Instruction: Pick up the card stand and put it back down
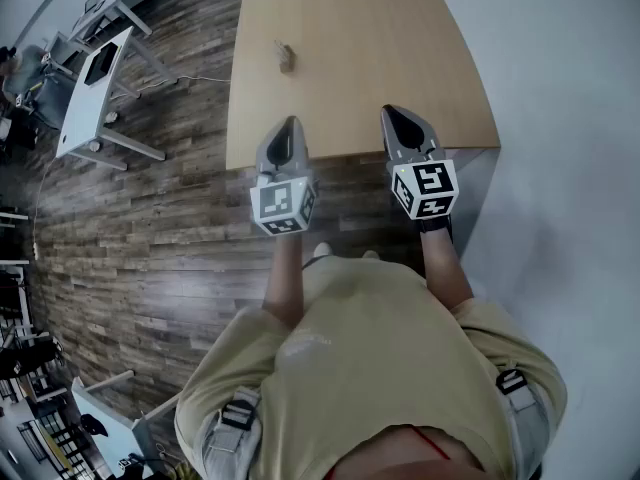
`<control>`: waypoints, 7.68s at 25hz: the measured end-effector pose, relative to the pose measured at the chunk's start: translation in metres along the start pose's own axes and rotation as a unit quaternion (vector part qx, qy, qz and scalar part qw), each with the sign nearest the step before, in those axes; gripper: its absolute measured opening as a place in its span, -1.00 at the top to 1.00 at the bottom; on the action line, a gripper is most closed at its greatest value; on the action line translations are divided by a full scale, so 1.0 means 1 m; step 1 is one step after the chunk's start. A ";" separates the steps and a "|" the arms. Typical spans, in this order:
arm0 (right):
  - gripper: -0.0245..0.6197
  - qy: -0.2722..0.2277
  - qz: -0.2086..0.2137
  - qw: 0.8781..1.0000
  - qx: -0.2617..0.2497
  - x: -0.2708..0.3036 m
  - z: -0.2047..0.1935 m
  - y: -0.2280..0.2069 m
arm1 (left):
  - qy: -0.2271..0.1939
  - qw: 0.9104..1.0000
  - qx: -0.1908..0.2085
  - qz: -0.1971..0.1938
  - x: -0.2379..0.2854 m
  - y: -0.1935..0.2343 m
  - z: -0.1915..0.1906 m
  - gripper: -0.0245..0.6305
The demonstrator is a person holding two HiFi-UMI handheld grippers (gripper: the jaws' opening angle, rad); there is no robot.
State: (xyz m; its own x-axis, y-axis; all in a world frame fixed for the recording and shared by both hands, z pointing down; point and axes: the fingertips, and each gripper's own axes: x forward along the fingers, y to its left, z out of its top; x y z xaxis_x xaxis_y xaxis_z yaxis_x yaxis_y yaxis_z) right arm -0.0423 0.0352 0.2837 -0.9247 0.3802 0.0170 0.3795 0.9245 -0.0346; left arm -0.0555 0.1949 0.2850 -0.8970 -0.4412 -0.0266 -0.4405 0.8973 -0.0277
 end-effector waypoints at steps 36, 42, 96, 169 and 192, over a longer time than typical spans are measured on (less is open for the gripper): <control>0.91 0.034 -0.036 0.999 -0.010 0.193 -0.008 -0.070 | 0.027 0.999 -0.029 -0.024 0.200 0.099 -0.040 0.92; 0.91 0.042 -0.032 0.999 0.000 0.221 -0.013 -0.070 | 0.025 0.999 -0.026 -0.023 0.221 0.123 -0.034 0.92; 0.91 0.143 -0.016 0.988 0.051 0.419 -0.170 -0.051 | 0.211 0.973 -0.091 -0.019 0.350 0.264 -0.271 0.31; 0.91 0.032 0.004 0.999 0.032 0.364 -0.082 -0.023 | 0.092 0.993 -0.012 -0.070 0.298 0.217 -0.099 0.77; 0.91 0.011 -0.049 0.999 0.004 0.297 -0.072 -0.020 | 0.027 0.991 -0.023 -0.129 0.243 0.167 -0.077 0.77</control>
State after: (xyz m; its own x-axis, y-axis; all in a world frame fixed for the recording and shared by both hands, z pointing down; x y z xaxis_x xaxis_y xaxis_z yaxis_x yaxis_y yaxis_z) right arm -0.3222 0.1317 0.3614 -0.9563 0.2892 0.0430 0.2876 0.9570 -0.0390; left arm -0.3493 0.2385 0.3510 -0.7540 -0.6562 0.0290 -0.6560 0.7545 0.0193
